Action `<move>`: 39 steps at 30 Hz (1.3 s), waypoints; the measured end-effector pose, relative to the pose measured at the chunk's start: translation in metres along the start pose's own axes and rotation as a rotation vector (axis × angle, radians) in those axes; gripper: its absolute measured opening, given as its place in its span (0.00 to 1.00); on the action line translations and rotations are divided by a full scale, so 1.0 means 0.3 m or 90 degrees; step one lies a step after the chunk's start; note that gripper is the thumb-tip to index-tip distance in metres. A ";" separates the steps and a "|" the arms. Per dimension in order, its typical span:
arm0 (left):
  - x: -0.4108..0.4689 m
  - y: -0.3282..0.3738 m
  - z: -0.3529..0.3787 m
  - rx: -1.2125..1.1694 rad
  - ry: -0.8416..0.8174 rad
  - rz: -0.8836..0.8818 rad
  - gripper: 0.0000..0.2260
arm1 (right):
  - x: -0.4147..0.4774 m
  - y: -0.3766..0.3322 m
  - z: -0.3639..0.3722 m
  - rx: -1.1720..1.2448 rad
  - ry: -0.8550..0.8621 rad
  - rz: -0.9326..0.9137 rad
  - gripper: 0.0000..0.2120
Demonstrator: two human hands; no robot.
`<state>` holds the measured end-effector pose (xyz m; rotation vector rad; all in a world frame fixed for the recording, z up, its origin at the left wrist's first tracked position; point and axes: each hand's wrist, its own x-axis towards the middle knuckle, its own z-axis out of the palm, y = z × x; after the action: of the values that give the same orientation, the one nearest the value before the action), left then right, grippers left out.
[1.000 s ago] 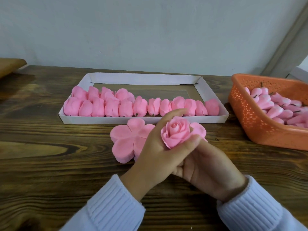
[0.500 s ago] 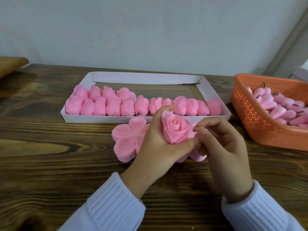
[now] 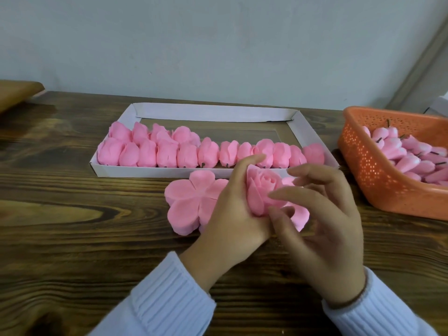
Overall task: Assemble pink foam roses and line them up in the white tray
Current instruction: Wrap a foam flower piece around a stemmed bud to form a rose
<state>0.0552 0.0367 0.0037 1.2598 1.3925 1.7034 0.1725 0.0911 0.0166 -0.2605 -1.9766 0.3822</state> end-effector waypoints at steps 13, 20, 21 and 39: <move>0.005 -0.017 0.009 0.040 -0.037 -0.007 0.26 | -0.004 0.007 0.005 -0.071 -0.035 0.068 0.06; 0.004 0.013 0.002 -0.064 -0.114 -0.037 0.30 | 0.010 0.000 -0.003 0.014 -0.035 0.100 0.07; 0.003 0.014 -0.002 -0.088 -0.137 -0.044 0.31 | 0.011 -0.001 -0.005 0.040 -0.037 0.112 0.08; -0.004 0.044 -0.004 -0.332 -0.208 -0.156 0.38 | 0.006 0.001 -0.011 0.240 -0.051 0.204 0.06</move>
<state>0.0560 0.0314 0.0160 0.9687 0.8020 1.4784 0.1748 0.0925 0.0193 -0.3225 -1.8972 0.9714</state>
